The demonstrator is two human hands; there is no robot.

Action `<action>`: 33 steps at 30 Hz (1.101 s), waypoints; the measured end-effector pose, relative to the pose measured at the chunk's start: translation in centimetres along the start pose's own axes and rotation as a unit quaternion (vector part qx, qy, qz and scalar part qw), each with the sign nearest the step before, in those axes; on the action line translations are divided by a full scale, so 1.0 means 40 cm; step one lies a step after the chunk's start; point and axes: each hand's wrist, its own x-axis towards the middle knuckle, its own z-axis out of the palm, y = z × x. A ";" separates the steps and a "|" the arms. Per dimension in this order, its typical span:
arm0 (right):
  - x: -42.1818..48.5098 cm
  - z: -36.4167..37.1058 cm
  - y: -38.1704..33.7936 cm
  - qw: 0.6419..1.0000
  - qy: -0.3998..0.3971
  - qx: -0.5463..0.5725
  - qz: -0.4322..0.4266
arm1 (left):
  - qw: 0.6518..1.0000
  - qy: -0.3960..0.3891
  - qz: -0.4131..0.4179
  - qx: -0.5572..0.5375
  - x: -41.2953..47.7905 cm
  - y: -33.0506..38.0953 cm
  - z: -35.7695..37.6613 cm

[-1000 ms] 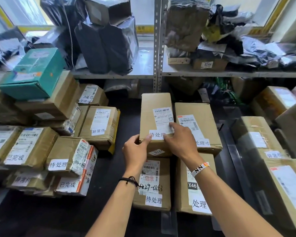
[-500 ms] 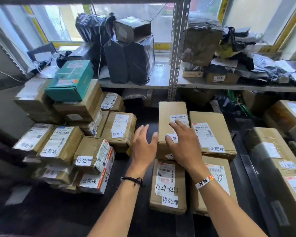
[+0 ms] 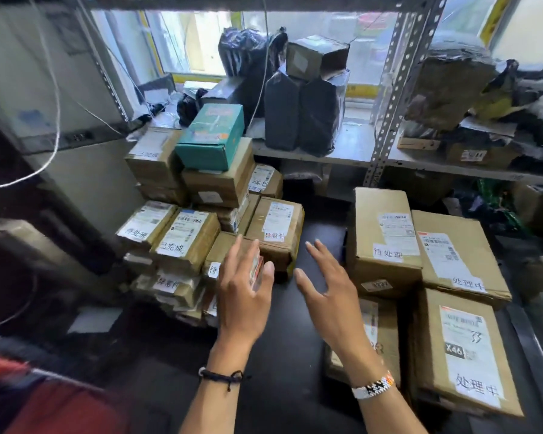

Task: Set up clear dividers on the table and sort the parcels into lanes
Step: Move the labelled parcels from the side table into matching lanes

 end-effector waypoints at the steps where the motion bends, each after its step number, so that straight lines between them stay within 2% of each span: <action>1: -0.008 0.016 -0.005 1.000 -0.012 0.002 -0.003 | 1.000 0.011 -0.001 0.004 -0.007 -0.007 -0.011; 8: -0.068 0.093 -0.009 0.995 -0.086 0.048 -0.010 | 0.999 0.030 -0.029 0.027 -0.093 -0.038 -0.059; 13: -0.071 0.136 -0.036 0.988 -0.117 0.097 -0.009 | 0.995 0.079 -0.062 0.025 -0.129 -0.038 -0.137; 19: -0.122 0.210 -0.038 0.975 -0.179 0.126 0.031 | 0.986 0.109 -0.122 0.035 -0.140 -0.109 -0.193; 26: -0.025 0.305 -0.082 0.974 -0.185 0.112 0.066 | 0.979 0.121 -0.161 0.016 0.004 -0.243 -0.225; 33: 0.117 0.480 -0.190 0.988 -0.125 0.071 0.061 | 0.974 0.168 -0.154 -0.013 0.257 -0.420 -0.339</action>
